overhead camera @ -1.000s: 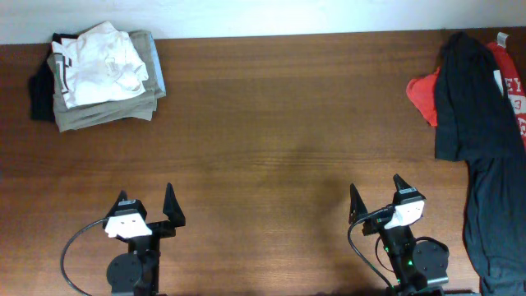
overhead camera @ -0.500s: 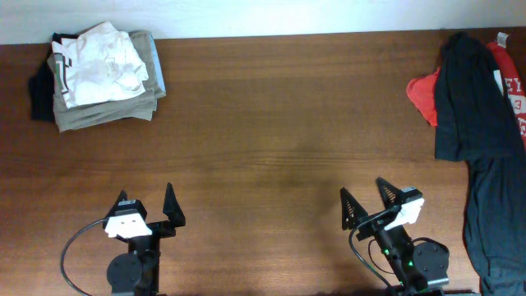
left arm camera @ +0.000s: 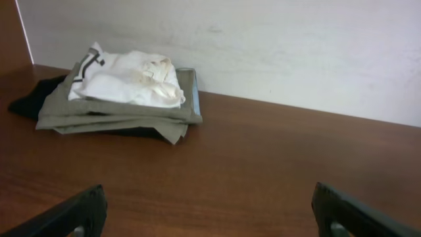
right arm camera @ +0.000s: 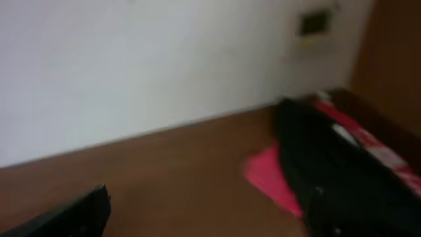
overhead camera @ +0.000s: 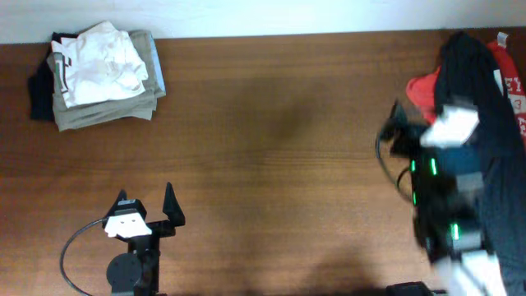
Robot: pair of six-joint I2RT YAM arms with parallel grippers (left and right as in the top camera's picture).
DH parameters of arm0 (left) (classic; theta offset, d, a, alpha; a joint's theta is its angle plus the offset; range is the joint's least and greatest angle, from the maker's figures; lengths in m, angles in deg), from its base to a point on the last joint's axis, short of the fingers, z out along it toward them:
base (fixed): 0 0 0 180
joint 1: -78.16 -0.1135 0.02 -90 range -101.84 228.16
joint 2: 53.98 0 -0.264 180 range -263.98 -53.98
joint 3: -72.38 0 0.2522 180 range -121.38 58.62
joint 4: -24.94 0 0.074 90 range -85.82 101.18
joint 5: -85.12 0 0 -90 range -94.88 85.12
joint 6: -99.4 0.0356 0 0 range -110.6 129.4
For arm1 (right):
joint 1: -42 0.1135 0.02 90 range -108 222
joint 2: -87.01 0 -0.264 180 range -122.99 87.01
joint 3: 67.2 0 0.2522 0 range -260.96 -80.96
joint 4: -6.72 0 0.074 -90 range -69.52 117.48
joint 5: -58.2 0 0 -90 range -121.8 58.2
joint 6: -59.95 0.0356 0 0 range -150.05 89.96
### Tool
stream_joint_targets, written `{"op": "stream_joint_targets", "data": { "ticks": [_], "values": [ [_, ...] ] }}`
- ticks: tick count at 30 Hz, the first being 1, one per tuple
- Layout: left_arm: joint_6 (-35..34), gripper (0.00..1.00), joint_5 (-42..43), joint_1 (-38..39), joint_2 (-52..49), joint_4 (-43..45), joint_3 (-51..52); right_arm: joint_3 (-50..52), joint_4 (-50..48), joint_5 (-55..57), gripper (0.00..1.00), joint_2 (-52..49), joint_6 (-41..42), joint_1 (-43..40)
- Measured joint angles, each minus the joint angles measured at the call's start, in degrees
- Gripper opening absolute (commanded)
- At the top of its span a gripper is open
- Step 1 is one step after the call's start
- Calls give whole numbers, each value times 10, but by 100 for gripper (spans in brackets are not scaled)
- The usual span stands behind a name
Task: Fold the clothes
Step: 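Reach the right gripper to the dark shirt pile and grasp it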
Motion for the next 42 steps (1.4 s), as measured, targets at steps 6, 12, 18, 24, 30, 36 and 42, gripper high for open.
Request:
{"op": "stream_joint_targets", "data": {
  "ticks": [6,12,18,24,30,36,42],
  "values": [
    [0,99,0,0,1,0,0,-300,203,33,99,-382,-15,-216],
    [0,99,0,0,1,0,0,-306,194,-139,93,-498,-15,-377],
    [0,99,0,0,1,0,0,-306,179,-208,90,-567,-61,-467],
    [0,99,0,0,1,0,0,-306,173,-220,84,-611,-99,-508],
    [0,99,0,0,1,0,0,-306,166,-280,78,-635,-134,-508],
    [0,99,0,0,1,0,0,-306,147,-306,78,-638,-136,-508],
    [0,99,0,0,1,0,0,-346,139,-314,82,-640,-137,-508]
  ]
}}
